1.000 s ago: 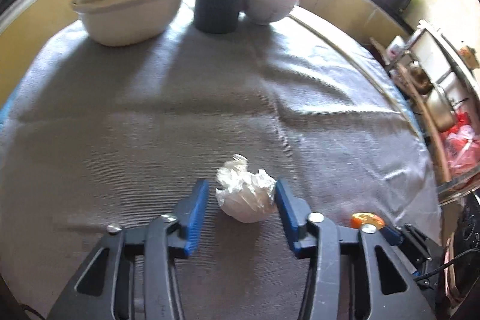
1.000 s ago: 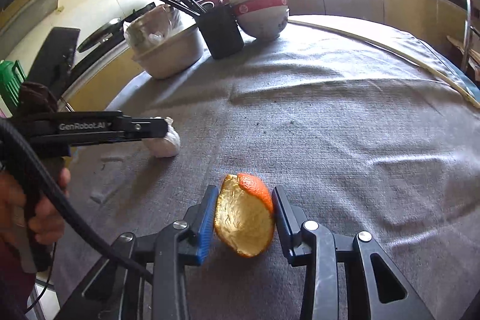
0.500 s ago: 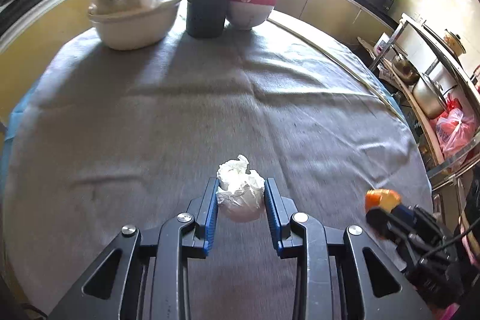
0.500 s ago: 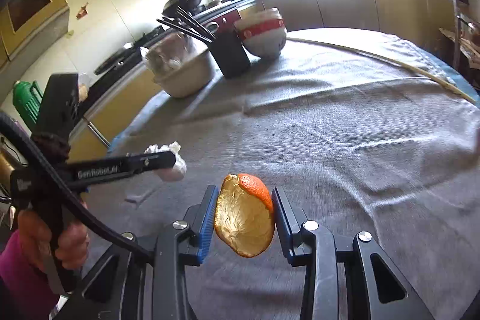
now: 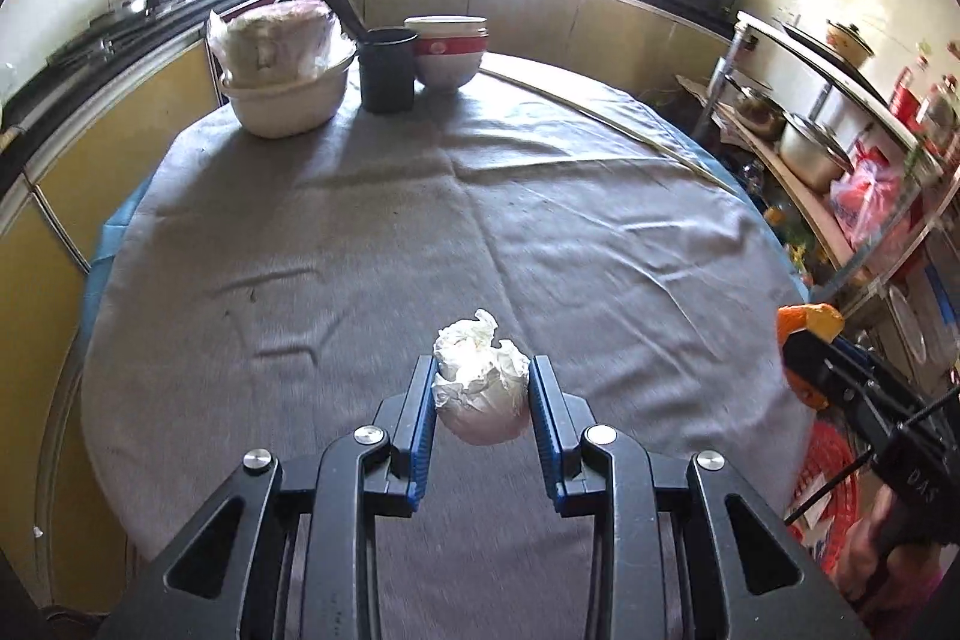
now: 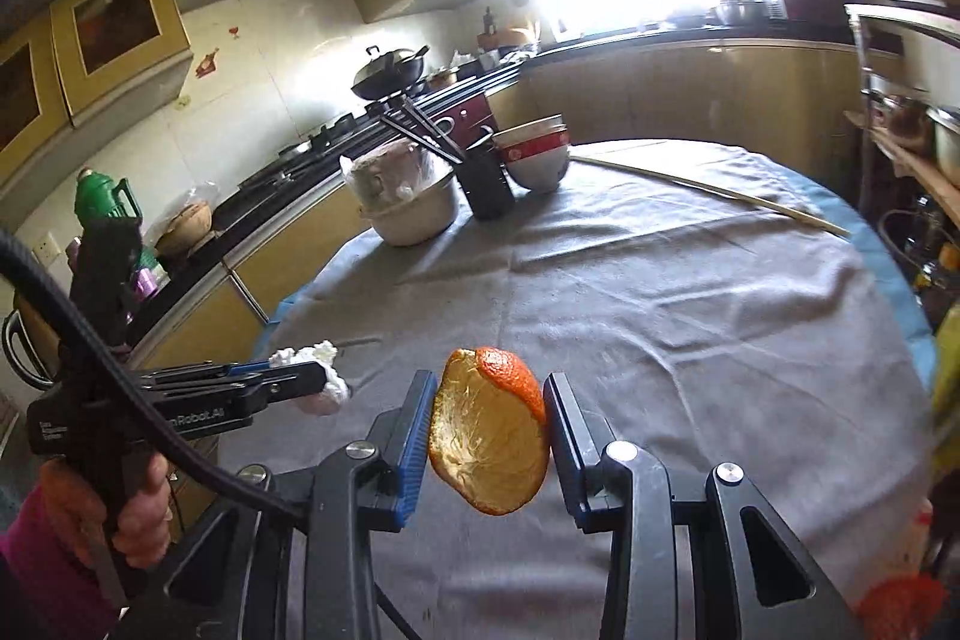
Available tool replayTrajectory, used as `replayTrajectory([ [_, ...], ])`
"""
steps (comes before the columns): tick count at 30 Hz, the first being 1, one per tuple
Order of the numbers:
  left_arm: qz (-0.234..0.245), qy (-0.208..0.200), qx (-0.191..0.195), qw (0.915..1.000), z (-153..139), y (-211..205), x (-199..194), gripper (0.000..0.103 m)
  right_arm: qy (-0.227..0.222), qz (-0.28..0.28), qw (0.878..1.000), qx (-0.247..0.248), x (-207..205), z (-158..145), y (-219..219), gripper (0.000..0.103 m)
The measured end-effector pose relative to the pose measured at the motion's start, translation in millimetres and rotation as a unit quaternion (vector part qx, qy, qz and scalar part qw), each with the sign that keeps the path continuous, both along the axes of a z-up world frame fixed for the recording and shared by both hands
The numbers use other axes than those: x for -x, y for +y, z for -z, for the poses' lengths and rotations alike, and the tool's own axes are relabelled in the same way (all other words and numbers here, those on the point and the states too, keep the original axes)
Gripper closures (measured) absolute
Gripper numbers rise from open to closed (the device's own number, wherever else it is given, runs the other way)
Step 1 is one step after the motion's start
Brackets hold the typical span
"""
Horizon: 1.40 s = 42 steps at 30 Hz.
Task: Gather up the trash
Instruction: 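Carry the white tissue and orange peel over the red basket with both tools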
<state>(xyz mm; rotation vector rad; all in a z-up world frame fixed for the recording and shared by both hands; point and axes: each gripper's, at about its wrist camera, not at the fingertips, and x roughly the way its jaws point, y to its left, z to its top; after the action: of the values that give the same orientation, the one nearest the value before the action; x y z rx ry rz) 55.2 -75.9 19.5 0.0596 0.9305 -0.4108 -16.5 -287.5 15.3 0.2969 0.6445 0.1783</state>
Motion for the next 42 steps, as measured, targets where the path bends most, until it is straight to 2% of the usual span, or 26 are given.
replayTrajectory([
  [8, 0.018, -0.024, -0.037, 0.9989, -9, -15, 49, 0.072, -0.008, 0.033, 0.999, 0.017, 71, -9, -19, 0.064],
  [14, 0.038, -0.051, -0.061, 0.9961, -16, -35, 74, 0.071, -0.019, 0.046, 0.998, 0.026, 107, -17, -25, 0.064],
  [31, 0.096, -0.071, -0.086, 0.9891, -23, -92, 101, 0.071, -0.041, 0.095, 0.994, 0.023, 167, -36, -58, 0.064],
  [42, 0.139, -0.080, -0.099, 0.9820, -24, -131, 119, 0.071, -0.014, 0.150, 0.988, 0.014, 200, -24, -99, 0.064],
])
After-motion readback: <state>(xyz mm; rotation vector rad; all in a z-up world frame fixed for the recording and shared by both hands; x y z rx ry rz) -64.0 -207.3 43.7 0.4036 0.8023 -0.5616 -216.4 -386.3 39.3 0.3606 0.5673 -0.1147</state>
